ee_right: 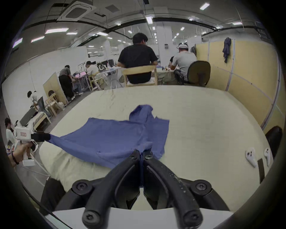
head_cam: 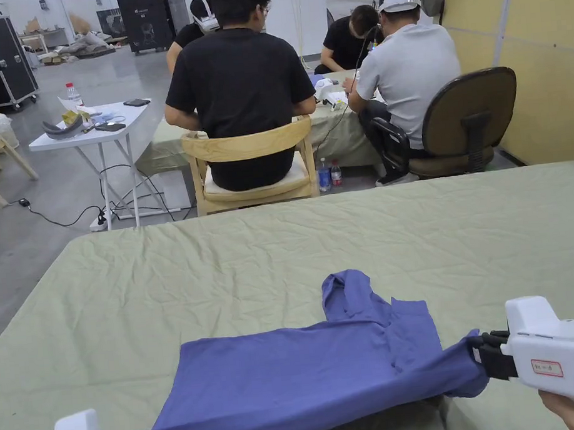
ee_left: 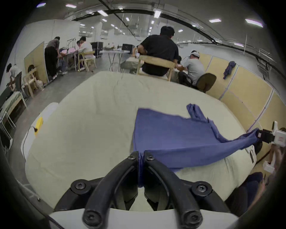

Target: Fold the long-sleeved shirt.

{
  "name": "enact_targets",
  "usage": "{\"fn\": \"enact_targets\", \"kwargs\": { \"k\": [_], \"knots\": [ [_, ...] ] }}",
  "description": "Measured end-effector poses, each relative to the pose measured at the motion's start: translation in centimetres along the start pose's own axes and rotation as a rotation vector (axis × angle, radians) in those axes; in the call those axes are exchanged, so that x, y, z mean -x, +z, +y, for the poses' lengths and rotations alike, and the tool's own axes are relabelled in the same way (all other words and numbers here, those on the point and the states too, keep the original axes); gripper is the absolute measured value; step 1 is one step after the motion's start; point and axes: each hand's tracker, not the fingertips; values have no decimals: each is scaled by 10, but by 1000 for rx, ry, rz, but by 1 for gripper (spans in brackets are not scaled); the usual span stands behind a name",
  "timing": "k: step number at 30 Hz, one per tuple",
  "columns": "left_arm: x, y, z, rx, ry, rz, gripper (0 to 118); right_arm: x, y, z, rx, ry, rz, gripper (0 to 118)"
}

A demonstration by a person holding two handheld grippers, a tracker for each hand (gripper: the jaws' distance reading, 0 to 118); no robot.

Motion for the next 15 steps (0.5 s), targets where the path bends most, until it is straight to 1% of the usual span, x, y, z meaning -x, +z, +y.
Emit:
{"fn": "enact_targets", "kwargs": {
  "k": [2,6,15],
  "knots": [
    [8,2,-17,14,16,-3,5,2,6,-19,15,0,-1,3],
    [19,8,-41,36,20,12,5,2,15,-49,49,-36,0,3],
    [23,18,-83,98,0,30,5,10,18,-96,141,-21,8,3]
  ]
}}
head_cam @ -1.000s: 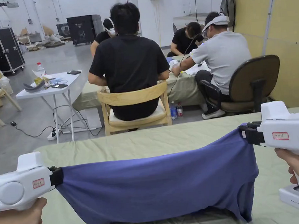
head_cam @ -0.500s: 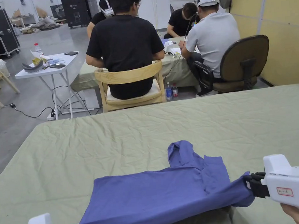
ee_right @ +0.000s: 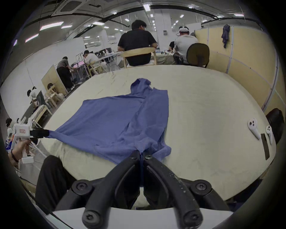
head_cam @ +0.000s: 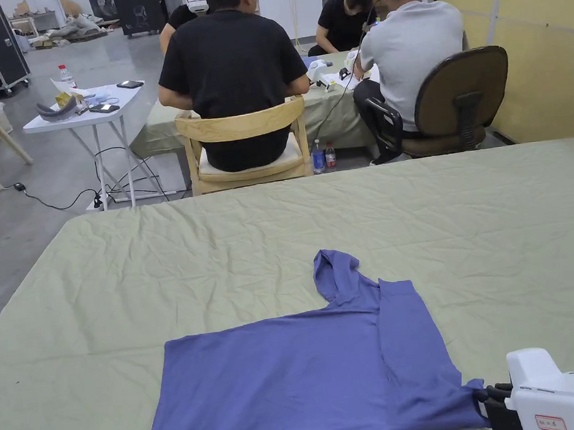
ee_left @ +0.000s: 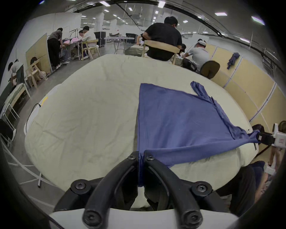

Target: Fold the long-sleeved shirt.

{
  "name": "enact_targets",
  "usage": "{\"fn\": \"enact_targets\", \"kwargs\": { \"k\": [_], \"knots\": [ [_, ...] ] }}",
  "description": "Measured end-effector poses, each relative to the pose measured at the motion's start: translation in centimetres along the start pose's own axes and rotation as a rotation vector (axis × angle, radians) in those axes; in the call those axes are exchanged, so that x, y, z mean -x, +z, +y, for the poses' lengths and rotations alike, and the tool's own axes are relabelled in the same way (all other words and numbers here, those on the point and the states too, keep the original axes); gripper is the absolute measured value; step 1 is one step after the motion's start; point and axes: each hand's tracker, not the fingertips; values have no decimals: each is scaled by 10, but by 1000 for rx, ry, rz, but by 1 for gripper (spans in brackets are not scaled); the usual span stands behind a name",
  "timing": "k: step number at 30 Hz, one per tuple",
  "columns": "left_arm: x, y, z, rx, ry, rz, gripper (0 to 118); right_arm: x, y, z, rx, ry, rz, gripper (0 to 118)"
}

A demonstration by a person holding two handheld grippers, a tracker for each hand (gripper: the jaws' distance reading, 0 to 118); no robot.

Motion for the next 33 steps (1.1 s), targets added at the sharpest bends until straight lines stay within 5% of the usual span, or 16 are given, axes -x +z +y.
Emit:
{"fn": "enact_targets", "kwargs": {
  "k": [16,17,20,26,30,33],
  "knots": [
    [-12,-32,-30,147,-70,47,10,1,-32,-23,170,19,-12,5],
    [-11,-34,-32,149,-71,48,18,0,-35,-25,186,9,0,10],
    [-12,-32,-37,152,-79,59,55,-2,-38,-29,197,-12,-34,56],
    [-11,-10,-31,78,-47,53,56,0,-24,-28,177,28,-59,59],
    [-25,15,-10,-40,-82,70,56,7,3,-4,37,-17,-56,59],
    [-38,35,10,-127,-97,72,56,20,24,20,-68,39,-84,58]
  ]
}}
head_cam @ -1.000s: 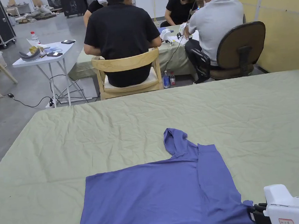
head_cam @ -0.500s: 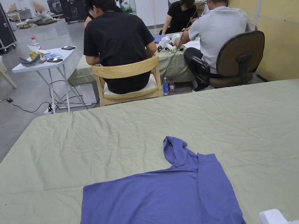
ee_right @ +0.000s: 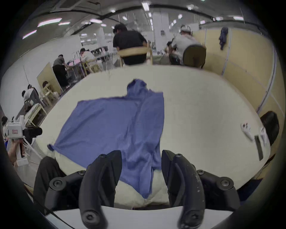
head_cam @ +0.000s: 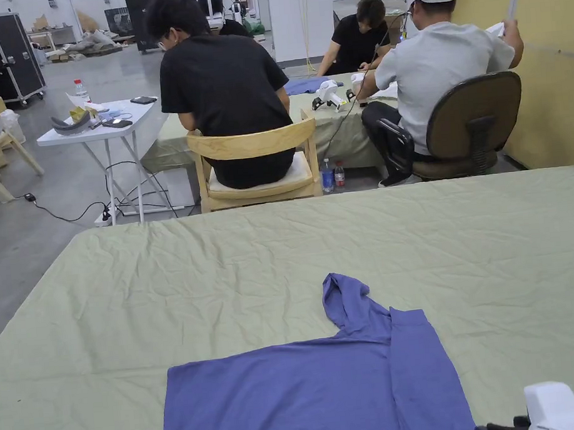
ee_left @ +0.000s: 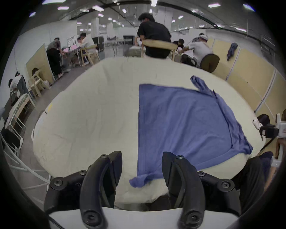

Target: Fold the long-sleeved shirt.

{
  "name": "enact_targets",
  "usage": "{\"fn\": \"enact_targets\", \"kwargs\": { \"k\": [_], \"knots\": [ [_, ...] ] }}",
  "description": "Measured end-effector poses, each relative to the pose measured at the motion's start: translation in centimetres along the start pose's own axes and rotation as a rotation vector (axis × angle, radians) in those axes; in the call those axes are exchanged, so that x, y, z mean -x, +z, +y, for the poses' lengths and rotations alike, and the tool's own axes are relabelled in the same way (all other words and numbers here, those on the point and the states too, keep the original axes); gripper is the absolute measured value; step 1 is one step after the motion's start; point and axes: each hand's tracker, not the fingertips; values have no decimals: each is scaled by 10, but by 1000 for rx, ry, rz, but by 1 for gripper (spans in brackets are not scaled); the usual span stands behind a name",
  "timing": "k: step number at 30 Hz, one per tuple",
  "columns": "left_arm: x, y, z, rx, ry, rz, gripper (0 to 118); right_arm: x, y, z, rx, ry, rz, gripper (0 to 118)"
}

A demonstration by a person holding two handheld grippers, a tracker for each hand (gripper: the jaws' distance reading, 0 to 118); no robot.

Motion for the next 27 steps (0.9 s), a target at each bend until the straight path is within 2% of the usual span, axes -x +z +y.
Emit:
{"fn": "enact_targets", "kwargs": {
  "k": [2,4,5,6,8,10,11,14,21,27],
  "knots": [
    [-9,10,16,-46,-10,-1,56,8,13,18,-58,6,-15,58],
    [-22,22,31,-76,-34,-14,52,14,24,32,-113,17,-22,52],
    [-27,26,37,-96,-45,-20,47,16,30,38,-140,18,-31,44],
    [-31,30,43,-113,-49,-27,41,18,32,43,-164,12,-39,29],
    [-39,38,55,-162,-51,-43,24,21,39,50,-201,-15,-28,19],
    [-46,43,65,-178,-43,-65,6,21,42,56,-205,-8,17,1],
    [-50,44,68,-187,-38,-62,0,24,43,56,-215,-2,13,0],
    [-55,39,74,-193,-46,-68,0,31,42,56,-198,26,-2,0],
    [-58,17,84,-166,-47,-91,0,21,24,76,-174,12,22,0],
    [-57,-27,105,-123,-31,-111,0,16,-35,162,-52,130,85,0]
  ]
}}
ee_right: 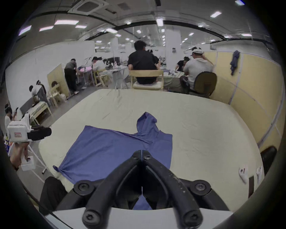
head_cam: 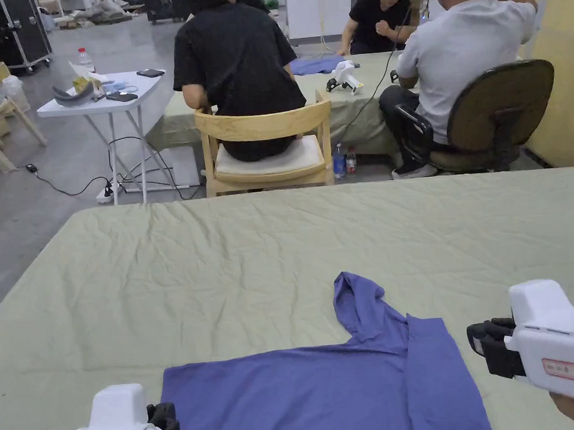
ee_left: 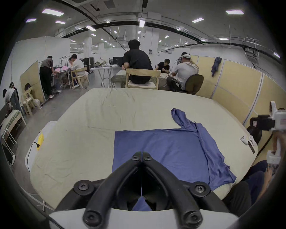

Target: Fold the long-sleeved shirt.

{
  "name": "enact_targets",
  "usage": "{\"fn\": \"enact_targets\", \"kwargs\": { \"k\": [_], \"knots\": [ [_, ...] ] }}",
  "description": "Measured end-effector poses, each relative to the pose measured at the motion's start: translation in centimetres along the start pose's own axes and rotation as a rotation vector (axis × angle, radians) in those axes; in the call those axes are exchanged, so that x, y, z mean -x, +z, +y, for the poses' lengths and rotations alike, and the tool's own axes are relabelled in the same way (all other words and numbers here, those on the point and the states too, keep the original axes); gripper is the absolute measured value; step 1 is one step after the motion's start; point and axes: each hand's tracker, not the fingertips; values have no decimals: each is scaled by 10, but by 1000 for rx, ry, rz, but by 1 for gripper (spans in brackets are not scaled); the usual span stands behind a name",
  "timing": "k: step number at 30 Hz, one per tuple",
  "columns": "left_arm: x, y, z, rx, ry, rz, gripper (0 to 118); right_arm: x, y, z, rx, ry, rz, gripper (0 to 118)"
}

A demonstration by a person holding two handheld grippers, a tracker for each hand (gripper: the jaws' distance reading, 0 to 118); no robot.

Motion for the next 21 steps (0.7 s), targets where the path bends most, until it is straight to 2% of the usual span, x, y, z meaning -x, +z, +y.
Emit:
{"fn": "enact_targets", "kwargs": {
  "k": [3,7,14,15,16,17,18,19,21],
  "knots": [
    [4,-31,10,16,5,-7,0,-13,-54,50,98,34,78,0],
    [5,-68,22,27,13,-10,0,-26,-140,103,220,87,122,0],
    [11,-119,22,60,40,-30,0,-37,-277,140,373,117,113,0],
    [12,-123,21,71,40,-34,0,-39,-289,141,381,118,113,4],
    [14,-129,19,75,40,-34,0,-40,-303,143,389,125,118,20],
    [14,-135,16,82,39,-32,0,-42,-318,146,407,139,111,44],
    [15,-139,14,89,42,-32,0,-42,-331,148,421,145,91,60],
    [17,-143,11,92,48,-29,0,-43,-342,148,447,160,45,61],
    [20,-151,6,107,63,-28,0,-46,-366,151,453,169,46,61]
  ]
}}
